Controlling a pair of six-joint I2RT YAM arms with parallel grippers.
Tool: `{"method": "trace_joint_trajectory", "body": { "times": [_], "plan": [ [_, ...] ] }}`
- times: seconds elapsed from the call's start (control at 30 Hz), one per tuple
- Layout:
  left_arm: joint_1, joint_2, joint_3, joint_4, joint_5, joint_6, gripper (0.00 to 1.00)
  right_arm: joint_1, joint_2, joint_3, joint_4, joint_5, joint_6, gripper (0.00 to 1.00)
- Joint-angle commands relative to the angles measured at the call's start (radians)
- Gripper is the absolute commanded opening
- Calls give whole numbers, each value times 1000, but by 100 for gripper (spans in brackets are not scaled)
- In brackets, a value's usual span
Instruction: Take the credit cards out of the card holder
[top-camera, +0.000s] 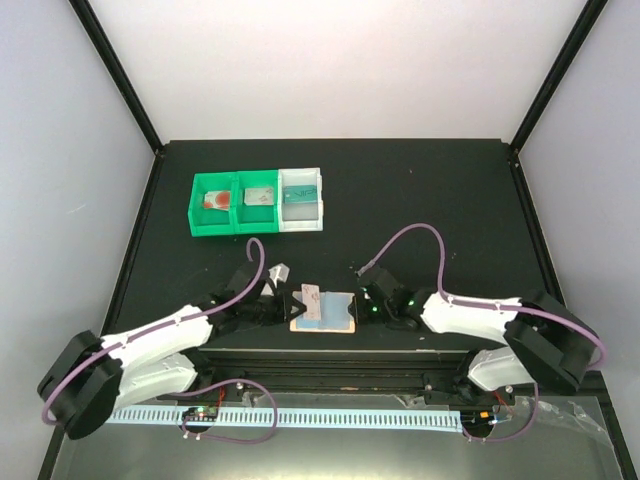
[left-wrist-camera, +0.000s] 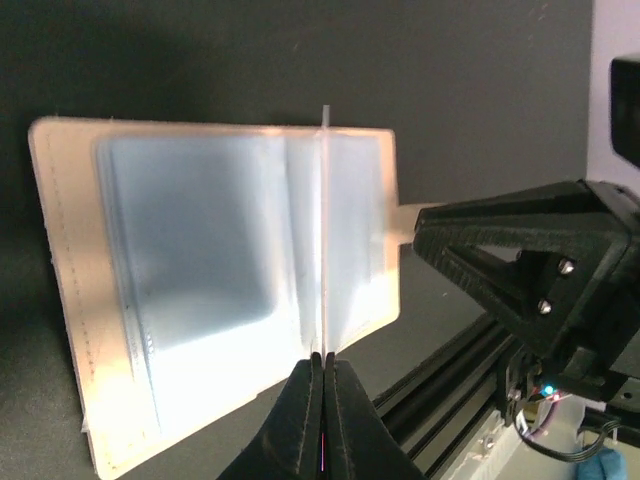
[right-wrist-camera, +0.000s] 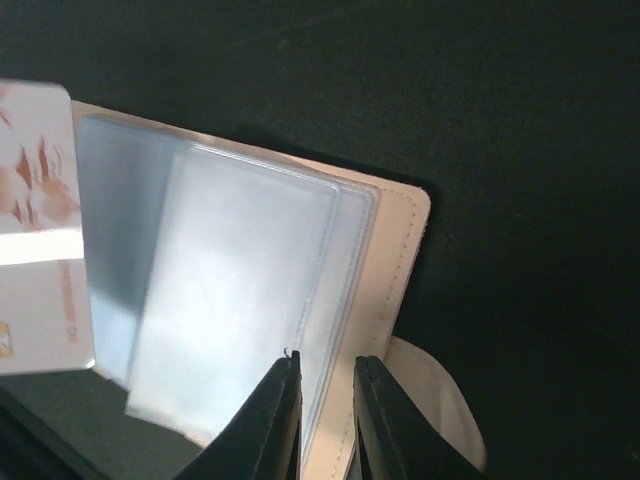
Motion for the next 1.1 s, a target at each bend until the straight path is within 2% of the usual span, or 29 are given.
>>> {"method": "trace_joint_trajectory", "body": {
  "times": [0.0, 0.23, 0.37, 0.53, 0.73, 0.87, 1.07],
  "plan": [
    [12, -108, 78, -161, -62, 58, 2, -1, -111, 27, -56, 45, -81, 16],
    [18, -150, 207, -296, 12, 181, 2, -1, -311, 122, -162, 34, -251, 23],
    [17, -171, 245, -346, 63, 262, 1, -3, -398, 170, -216, -43, -355, 29],
    [19, -235, 247, -321, 231, 334, 1, -2, -453, 249, -322, -199, -442, 34],
    [16, -250, 216, -251, 472, 378, 2, -3, -431, 326, -391, -349, -486, 44],
    [11, -233, 221, -241, 545, 397, 2, -3, -387, 368, -404, -367, -502, 45],
    [-2, -257, 207, -230, 565, 413, 2, -6, -300, 418, -429, -450, -534, 44]
  ]
}}
